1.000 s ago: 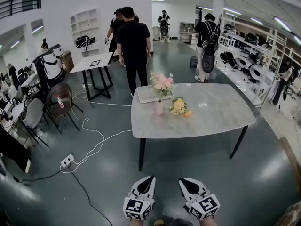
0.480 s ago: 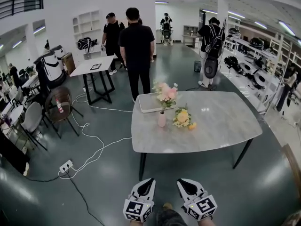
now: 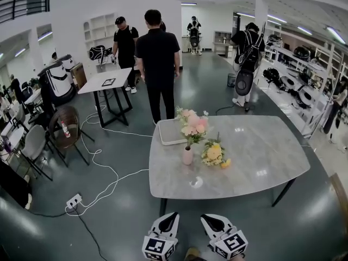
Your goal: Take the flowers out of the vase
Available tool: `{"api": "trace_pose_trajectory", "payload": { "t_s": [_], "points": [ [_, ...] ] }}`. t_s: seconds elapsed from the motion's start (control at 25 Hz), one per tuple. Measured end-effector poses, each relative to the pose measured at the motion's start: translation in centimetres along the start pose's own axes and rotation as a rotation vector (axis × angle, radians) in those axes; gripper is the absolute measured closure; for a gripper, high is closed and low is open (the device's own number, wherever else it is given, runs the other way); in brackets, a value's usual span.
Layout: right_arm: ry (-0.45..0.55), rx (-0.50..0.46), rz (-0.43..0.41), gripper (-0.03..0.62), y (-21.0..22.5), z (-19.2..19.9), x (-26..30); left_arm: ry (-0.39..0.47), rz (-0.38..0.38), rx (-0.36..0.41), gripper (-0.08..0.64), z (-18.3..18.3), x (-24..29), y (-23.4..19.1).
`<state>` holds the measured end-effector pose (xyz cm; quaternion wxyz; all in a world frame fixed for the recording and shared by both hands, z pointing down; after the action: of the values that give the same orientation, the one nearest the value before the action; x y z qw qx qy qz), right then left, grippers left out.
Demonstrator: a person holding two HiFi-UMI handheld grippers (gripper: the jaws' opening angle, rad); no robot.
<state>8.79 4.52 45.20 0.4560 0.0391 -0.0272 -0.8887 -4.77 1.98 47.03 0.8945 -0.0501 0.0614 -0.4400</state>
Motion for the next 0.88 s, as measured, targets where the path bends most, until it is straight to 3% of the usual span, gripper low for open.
{"api": "trace_pose_trajectory", "payload": {
  "t_s": [0.48,0.88],
  "points": [
    [-0.014,0.007,-0.043,0.571,5.6,1.0,5.3,0.021,-0.035,-0.011,0.545,0.6,6.9,-2.9],
    [-0.029,0.044,-0.043,0.571,7.4,2.3,7.4,-0.002,-0.001,-0.023,0.545,2.4,9.5,-3.6]
  ]
}}
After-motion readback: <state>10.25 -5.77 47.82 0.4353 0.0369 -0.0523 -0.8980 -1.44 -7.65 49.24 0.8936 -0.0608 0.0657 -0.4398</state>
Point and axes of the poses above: the fingertips, and each gripper's own axes: x forward along the fingers, y to its right, z out of its underside, the point moved 4 cm from there along -x, backward along the fingers, and after that the axes turned 12 degrees about y, right-handed, at the moved point
